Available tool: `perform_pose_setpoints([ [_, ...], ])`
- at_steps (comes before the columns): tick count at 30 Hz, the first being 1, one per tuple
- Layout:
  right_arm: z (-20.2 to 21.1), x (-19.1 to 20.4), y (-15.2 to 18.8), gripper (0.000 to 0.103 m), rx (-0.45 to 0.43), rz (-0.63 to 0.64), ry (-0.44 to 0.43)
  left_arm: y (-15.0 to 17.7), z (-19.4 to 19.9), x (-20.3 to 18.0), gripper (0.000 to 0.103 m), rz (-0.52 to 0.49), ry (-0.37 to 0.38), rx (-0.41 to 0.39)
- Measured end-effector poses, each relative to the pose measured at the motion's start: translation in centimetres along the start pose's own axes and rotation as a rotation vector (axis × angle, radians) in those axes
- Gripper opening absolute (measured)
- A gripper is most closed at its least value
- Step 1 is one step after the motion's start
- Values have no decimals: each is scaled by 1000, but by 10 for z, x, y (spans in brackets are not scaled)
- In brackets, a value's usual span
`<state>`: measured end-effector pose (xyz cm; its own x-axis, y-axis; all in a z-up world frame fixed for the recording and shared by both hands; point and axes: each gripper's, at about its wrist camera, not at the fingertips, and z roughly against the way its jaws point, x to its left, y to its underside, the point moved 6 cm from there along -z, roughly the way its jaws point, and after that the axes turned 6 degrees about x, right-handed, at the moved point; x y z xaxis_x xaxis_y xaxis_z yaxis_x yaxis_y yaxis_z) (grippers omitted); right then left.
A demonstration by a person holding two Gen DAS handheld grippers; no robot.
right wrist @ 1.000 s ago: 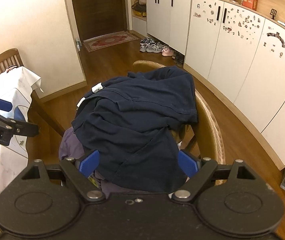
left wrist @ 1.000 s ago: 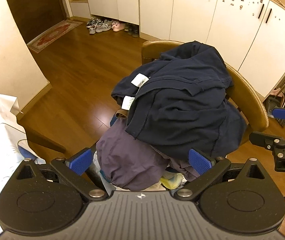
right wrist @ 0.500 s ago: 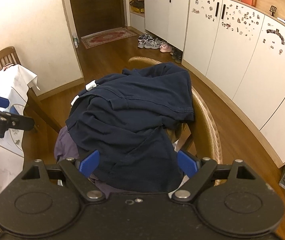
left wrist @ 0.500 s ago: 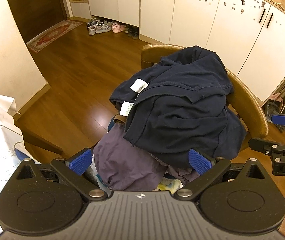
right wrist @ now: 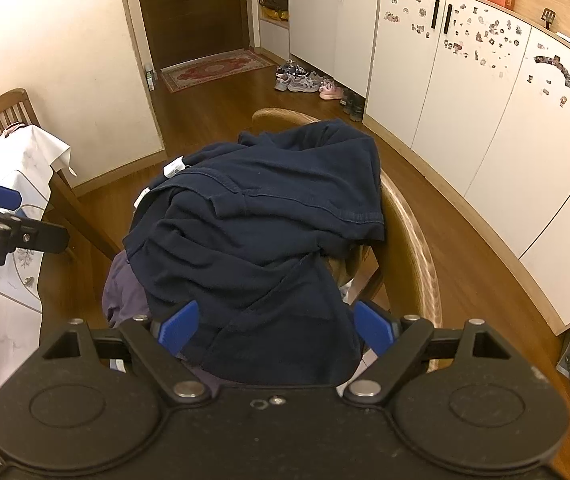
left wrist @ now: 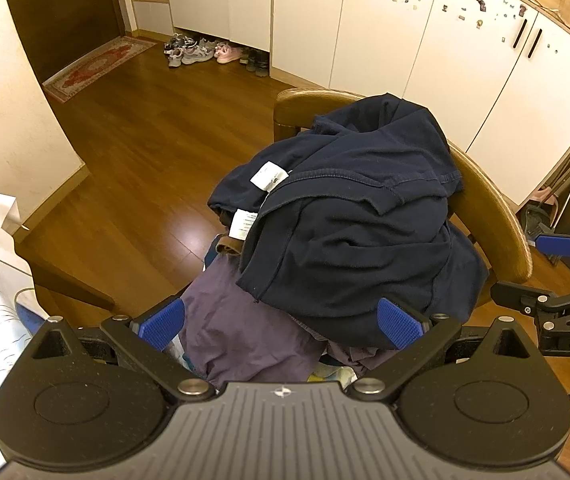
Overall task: Fold clothes
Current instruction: 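Move both grippers toward the navy shirt piled on the chair, then close the right gripper on the navy shirt while the left gripper grasps it too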
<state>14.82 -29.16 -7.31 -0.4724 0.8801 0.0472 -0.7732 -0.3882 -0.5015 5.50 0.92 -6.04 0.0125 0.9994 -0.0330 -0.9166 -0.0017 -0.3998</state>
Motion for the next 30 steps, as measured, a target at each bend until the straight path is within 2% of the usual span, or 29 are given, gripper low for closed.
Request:
perform_pose_setpoints([
  [13, -14, -4, -11, 103, 20, 4, -6, -13, -18, 10, 103, 19, 16, 11],
  [20, -24, -3, -17, 103, 36, 25, -12, -25, -22, 12, 103, 32, 5, -29],
  [30, -48, 0, -45, 103, 35, 79, -21, -40, -47, 13, 103, 39, 12, -45],
])
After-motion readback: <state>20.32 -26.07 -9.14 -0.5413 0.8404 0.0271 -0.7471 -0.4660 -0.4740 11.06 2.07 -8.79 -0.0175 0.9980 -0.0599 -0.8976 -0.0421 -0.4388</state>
